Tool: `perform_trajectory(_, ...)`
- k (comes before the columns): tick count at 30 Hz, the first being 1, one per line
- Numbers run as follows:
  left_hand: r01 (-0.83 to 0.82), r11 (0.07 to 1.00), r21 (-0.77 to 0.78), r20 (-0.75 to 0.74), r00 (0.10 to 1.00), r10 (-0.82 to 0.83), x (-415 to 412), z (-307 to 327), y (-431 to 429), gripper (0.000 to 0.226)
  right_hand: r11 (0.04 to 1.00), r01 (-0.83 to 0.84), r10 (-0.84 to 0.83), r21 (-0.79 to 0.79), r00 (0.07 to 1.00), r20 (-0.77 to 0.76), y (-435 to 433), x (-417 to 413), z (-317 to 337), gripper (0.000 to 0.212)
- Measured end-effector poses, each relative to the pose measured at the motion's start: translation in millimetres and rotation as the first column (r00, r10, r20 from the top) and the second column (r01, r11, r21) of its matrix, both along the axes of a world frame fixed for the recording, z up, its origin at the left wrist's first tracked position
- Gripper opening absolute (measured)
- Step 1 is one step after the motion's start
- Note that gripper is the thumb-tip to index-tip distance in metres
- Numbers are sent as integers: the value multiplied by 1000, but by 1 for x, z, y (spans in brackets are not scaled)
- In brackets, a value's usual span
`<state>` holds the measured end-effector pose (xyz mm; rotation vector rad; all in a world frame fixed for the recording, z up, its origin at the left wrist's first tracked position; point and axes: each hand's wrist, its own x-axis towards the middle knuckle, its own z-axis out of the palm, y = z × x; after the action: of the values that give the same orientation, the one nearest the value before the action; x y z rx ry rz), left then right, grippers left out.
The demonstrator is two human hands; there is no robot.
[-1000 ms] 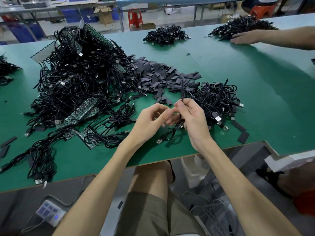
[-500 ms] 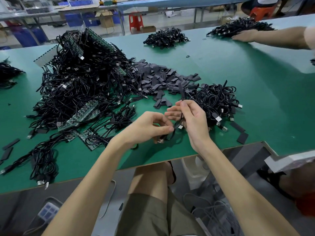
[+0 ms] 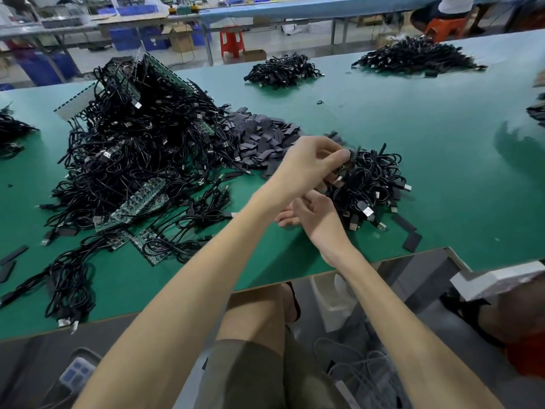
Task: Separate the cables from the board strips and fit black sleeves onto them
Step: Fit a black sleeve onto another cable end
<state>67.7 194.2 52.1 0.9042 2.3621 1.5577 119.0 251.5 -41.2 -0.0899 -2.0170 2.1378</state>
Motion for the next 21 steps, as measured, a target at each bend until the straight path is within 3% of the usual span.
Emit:
perform_trajectory(5,6,1000,-25,-99,995,-8,0,-12,-16,21,999,-35,33,-36,999,-39,2,4,2,12)
perform_trajectory(8,-93,995,-39,-178,980,84,-6,-18,-49,23,997,-17,17,-76,1000,-4,1,3,0,15)
perform_trajectory(11,-219,963,-154,-269,948,173,-11,-25,-91,25,997,-22,22,-70,1000,3,3,3,-2,17)
perform_trajectory(14,-419,839,-347,-394,877,275,-15,-32,-132,24,999,-23,23,-37,1000,-1,4,4,-2,18)
perform_trajectory(17,-569,545,-616,-493,818,297,-20,-36,-162,23,1000,-23,23,-11,1000,0,3,3,-2,17)
perform_trajectory(18,-564,498,-658,-482,824,297,-20,-38,-168,24,1000,-24,24,2,1000,1,3,3,-2,17)
perform_trajectory(21,-513,538,-669,-434,857,277,-16,-42,-173,33,999,-27,27,22,1000,-1,4,2,-2,15)
